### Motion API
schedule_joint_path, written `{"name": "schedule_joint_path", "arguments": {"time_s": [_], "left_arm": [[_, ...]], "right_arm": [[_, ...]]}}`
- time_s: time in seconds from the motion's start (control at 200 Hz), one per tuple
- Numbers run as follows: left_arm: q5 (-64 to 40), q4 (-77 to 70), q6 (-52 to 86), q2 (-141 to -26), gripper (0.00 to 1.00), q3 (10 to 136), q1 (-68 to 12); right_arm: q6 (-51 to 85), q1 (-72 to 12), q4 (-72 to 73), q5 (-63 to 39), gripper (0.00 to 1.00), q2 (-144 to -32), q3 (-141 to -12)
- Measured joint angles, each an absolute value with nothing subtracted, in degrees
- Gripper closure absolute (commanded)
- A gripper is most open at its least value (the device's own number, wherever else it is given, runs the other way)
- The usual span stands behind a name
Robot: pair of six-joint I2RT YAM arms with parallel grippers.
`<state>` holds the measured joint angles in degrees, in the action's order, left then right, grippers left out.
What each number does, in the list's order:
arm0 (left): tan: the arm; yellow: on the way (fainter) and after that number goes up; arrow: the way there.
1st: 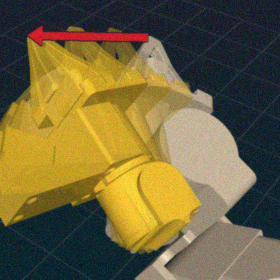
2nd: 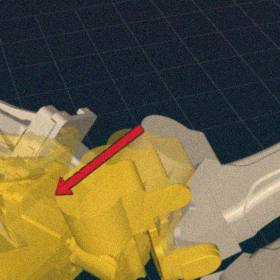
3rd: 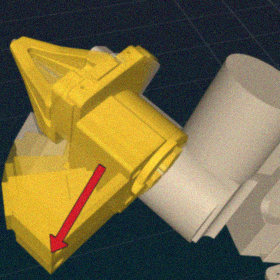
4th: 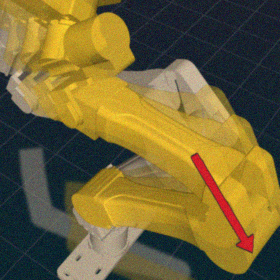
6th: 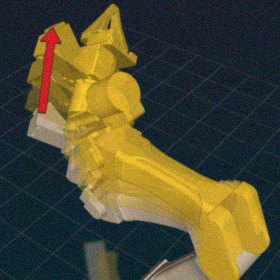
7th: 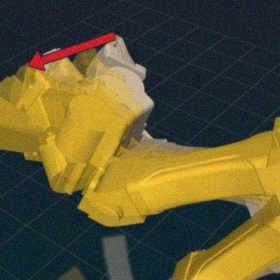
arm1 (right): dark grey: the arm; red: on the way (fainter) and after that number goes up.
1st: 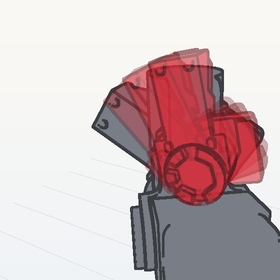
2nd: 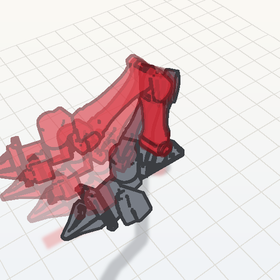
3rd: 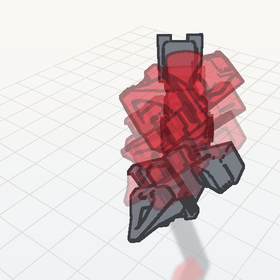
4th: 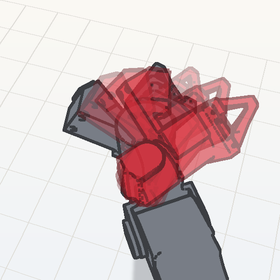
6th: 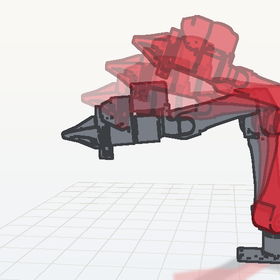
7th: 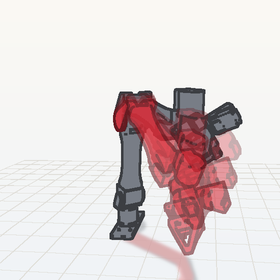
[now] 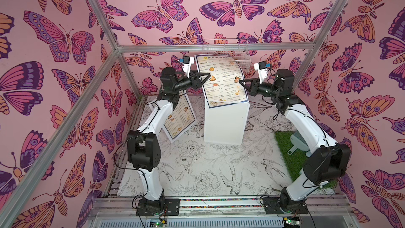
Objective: Insert the menus into the narrow rack
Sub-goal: Insert the menu into the narrow rack.
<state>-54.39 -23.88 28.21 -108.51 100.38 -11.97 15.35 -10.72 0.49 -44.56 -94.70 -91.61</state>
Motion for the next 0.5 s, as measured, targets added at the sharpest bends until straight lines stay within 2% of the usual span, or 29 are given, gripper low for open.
{"name": "schedule_joint_path", "arguments": {"time_s": [0.501], "left_arm": [[-54.39,-24.14,29.67,-108.88,0.50,100.84,-11.97]], "right_arm": [[20.21,-10.72,8.08,-42.44,0.95,-93.34,-85.93]]}}
